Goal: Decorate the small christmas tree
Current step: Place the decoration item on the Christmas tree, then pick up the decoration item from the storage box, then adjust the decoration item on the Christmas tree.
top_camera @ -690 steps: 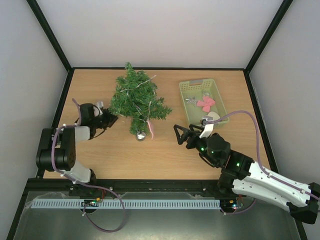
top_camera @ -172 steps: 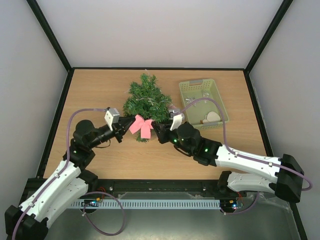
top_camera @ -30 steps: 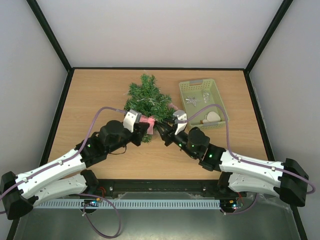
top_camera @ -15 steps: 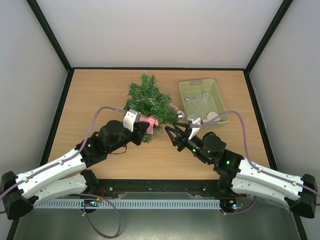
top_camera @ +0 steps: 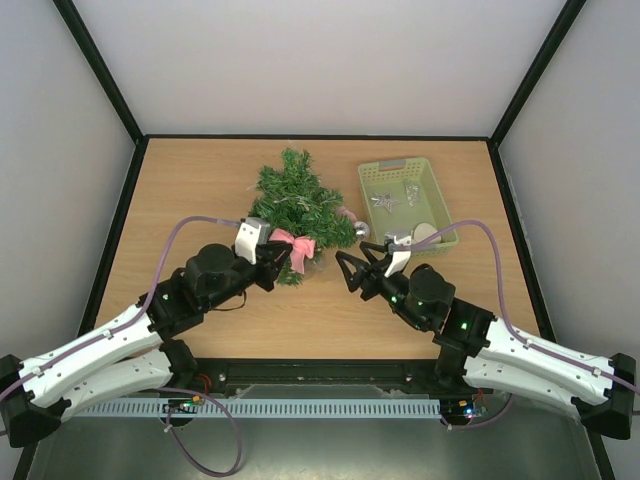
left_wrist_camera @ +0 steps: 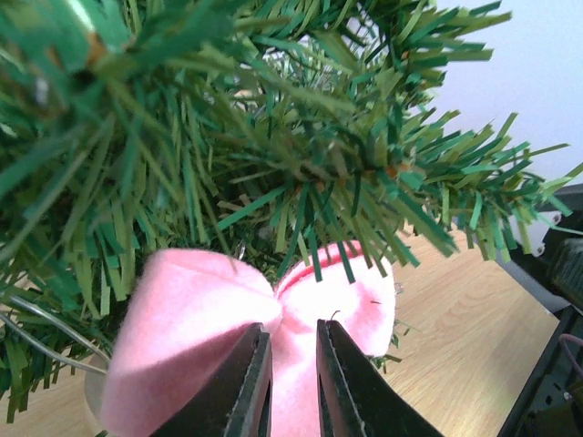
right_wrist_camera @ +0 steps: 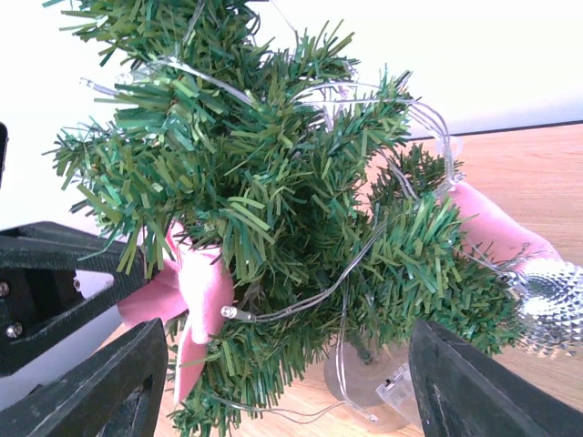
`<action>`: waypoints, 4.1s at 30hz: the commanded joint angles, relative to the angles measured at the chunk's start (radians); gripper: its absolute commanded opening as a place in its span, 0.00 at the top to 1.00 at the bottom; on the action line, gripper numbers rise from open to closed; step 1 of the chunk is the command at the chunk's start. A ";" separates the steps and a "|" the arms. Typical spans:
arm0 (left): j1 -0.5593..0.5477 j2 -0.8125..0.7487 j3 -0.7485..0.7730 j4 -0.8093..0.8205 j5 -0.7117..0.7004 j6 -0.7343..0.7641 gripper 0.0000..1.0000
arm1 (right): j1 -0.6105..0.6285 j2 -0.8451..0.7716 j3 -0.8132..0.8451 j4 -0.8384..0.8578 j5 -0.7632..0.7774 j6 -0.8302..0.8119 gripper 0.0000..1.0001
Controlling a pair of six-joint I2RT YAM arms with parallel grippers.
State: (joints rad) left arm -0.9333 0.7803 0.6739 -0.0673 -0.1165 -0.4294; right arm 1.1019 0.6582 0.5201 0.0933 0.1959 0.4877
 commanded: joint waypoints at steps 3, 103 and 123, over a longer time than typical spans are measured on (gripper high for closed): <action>-0.007 -0.012 0.030 -0.037 -0.024 0.003 0.84 | 0.006 -0.023 0.046 -0.048 0.054 0.033 0.30; 0.061 -0.239 0.159 -0.349 -0.286 0.104 0.27 | -0.778 0.573 0.622 -0.584 -0.072 -0.129 0.98; 0.142 0.033 0.178 -0.421 0.152 0.036 0.78 | -0.671 0.199 0.360 -0.382 -0.538 -0.046 0.98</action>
State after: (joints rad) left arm -0.7952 0.7952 0.8692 -0.4557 0.0605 -0.3859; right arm 0.4278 0.8871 0.9001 -0.3237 -0.3058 0.4492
